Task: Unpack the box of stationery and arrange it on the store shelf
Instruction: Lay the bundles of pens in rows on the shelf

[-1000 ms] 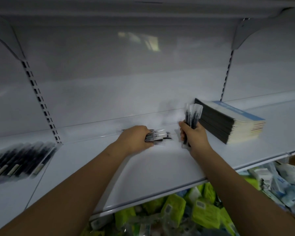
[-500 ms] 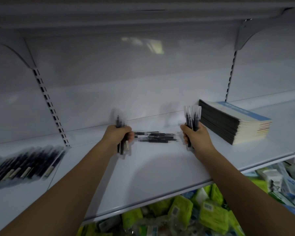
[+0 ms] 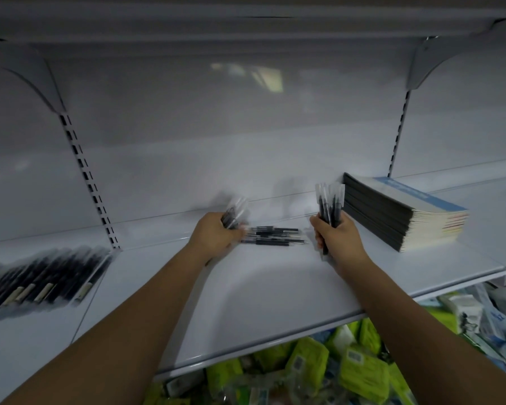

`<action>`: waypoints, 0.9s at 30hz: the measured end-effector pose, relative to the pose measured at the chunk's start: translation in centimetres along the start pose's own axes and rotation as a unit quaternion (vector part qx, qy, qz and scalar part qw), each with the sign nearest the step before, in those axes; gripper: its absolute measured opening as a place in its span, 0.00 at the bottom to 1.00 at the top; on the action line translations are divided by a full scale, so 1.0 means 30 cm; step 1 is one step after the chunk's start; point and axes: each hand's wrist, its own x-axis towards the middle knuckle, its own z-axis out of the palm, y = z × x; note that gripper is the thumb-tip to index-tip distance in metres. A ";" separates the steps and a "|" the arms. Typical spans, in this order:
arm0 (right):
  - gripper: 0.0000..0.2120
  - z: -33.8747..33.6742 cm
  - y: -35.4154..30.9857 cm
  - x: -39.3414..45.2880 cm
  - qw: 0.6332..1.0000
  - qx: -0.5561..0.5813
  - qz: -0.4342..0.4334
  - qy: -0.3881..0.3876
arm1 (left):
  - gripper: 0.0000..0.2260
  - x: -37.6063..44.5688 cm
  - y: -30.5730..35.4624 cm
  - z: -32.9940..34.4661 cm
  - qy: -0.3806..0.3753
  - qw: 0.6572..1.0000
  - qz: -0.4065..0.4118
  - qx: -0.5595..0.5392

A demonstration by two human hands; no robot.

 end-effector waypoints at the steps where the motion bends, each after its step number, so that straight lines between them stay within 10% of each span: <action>1: 0.06 0.000 -0.002 -0.002 1.000 -0.002 0.000 -0.001 | 0.06 -0.005 0.010 -0.015 0.006 0.999 -0.008 -0.051; 9: 0.10 0.055 -0.075 -0.087 0.997 -0.039 -0.054 -0.023 | 0.08 -0.089 0.048 -0.179 0.093 0.956 -0.006 -0.279; 27: 0.10 0.522 -0.059 -0.297 0.987 -0.018 0.018 -0.157 | 0.07 -0.389 -0.166 -0.306 0.097 0.972 -0.025 -0.212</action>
